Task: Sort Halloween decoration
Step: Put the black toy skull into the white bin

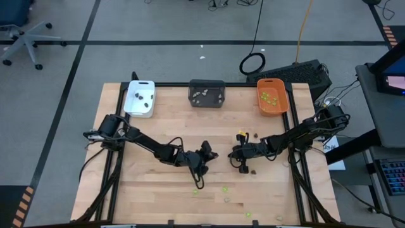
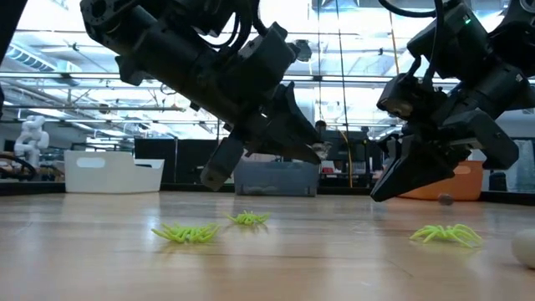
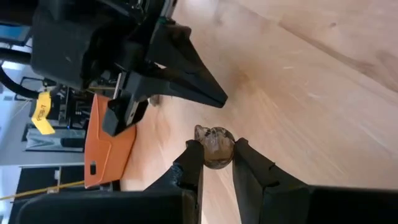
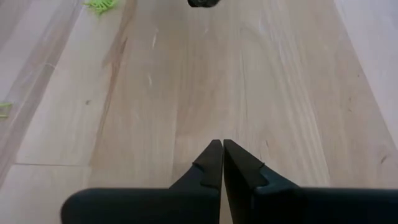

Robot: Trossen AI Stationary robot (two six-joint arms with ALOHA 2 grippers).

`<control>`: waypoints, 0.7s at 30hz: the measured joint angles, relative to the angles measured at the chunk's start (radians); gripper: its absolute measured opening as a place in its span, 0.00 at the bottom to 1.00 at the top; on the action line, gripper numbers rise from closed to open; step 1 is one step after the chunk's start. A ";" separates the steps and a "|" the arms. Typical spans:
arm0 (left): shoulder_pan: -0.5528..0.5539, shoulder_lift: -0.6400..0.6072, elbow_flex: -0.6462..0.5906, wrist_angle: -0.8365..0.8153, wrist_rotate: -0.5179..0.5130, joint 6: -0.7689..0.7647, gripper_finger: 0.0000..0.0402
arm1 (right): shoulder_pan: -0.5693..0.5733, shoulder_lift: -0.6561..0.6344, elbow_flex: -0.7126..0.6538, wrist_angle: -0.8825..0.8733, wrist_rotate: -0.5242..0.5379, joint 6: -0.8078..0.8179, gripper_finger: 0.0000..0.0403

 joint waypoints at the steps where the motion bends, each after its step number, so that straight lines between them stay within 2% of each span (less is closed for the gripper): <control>1: 0.000 0.000 0.000 -0.001 0.000 -0.003 0.14 | 0.000 0.000 0.000 0.001 0.000 0.000 0.00; 11: 0.000 0.000 0.000 -0.001 0.000 -0.280 0.14 | 0.000 0.000 0.000 0.001 0.000 0.000 0.00; 21: -0.002 0.000 0.000 0.033 0.001 -0.736 0.14 | 0.000 0.000 0.000 0.011 0.000 0.001 0.00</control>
